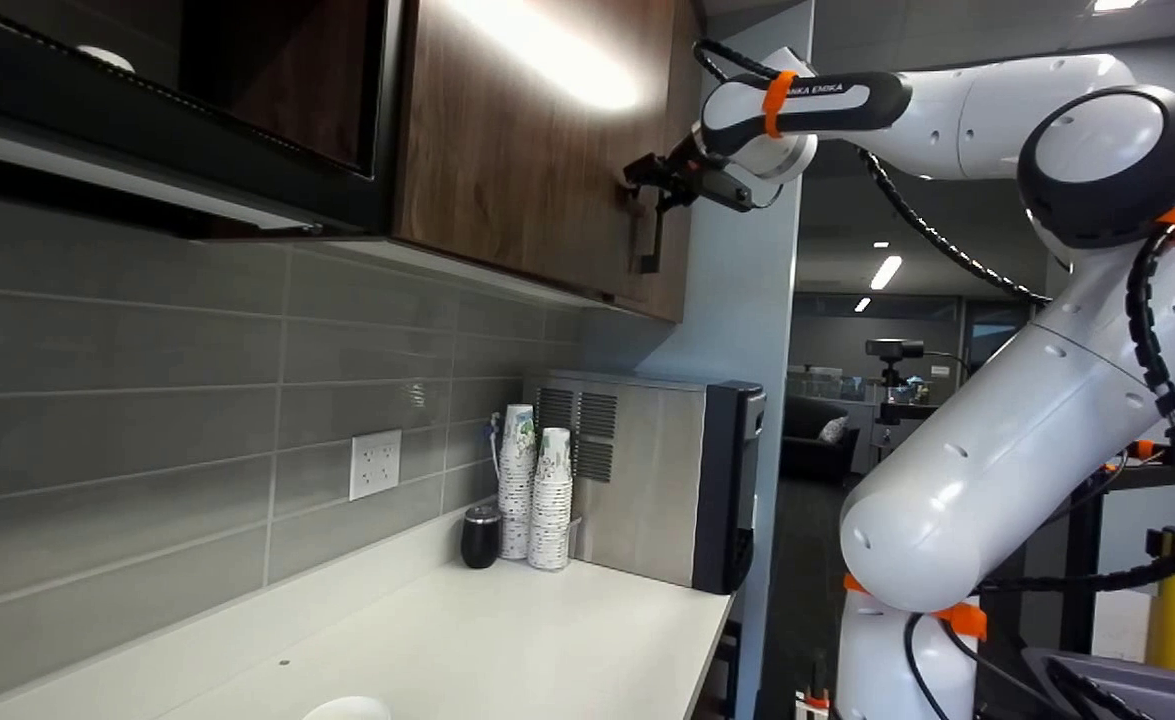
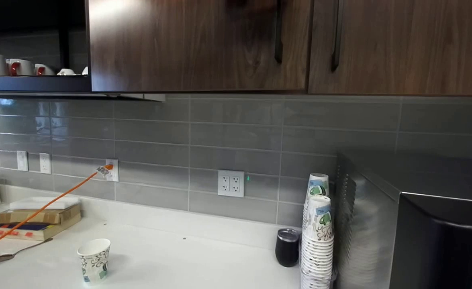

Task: Open and close the cabinet

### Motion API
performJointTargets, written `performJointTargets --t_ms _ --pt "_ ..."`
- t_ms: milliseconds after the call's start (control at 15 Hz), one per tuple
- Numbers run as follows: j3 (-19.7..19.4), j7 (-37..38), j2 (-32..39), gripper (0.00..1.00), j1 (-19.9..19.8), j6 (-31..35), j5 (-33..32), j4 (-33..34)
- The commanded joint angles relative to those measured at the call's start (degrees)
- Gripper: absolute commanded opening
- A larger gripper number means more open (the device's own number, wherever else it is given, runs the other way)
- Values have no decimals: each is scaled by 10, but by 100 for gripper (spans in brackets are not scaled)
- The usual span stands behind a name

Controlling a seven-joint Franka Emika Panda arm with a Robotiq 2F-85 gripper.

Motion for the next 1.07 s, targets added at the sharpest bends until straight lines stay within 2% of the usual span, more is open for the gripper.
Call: performJointTargets --t_ms 0,200,400,600,1000 --pt "26 17 3 100 5 -14 26 35" --pt "33 31 -8 100 -10 -3 22 31" --pt "50 79 -12 100 -29 17 22 39" --pt "65 105 -29 100 -35 -11 21 51" --pt "72 116 -57 100 -38 -58 16 46"
